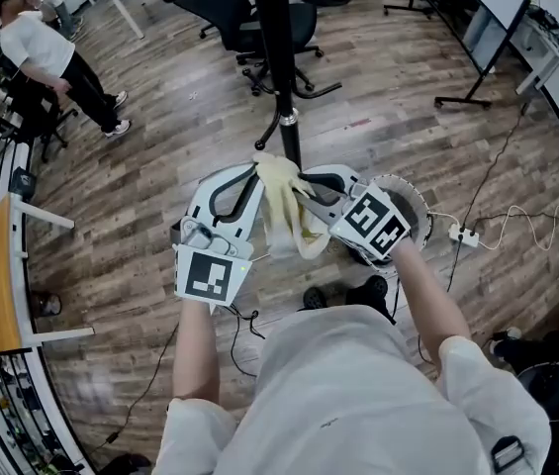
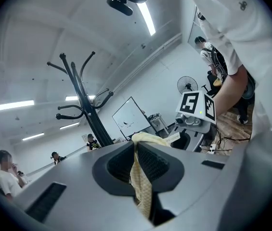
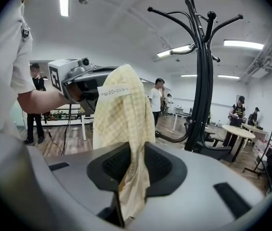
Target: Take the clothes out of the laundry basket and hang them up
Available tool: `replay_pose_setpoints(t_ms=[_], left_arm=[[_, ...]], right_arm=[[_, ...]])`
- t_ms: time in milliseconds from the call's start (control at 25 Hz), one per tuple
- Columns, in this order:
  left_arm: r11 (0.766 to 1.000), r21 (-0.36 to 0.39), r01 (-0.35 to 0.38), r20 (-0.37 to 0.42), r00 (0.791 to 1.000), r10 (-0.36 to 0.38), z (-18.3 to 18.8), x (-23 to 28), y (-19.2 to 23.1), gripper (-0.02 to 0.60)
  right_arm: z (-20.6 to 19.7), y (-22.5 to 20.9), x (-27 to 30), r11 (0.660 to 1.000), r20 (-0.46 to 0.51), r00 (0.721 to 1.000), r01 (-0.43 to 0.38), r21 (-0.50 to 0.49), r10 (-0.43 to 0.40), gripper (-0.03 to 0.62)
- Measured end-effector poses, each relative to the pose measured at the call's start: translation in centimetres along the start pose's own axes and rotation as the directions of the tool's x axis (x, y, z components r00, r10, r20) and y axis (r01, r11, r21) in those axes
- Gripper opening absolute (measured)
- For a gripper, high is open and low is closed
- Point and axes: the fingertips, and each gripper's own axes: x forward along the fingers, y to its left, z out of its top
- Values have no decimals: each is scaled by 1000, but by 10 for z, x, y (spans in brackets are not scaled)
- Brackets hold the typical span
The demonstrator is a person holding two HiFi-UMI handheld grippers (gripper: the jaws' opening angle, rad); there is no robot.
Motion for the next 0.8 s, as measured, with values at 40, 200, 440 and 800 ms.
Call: replay_pose_setpoints(t_ms=[40, 200, 440, 800], left_arm=[[1000, 1, -6, -2, 1000, 6, -1, -1, 3, 38], [999, 5, -38, -31, 999, 38, -11, -5, 19, 40], [997, -16, -77, -96, 993, 75, -38, -9, 38, 40], [991, -15, -135, -148, 980, 131, -63, 0, 75, 40]], right_arm=[[2, -2, 1, 1000, 1, 1000, 19, 0, -19, 63], [8, -14, 2, 997, -1, 997, 75, -7, -75, 25], [17, -30, 0, 992, -11, 992, 121, -41, -122, 21], [46, -48, 1, 987, 3, 990, 144, -68, -144, 21]])
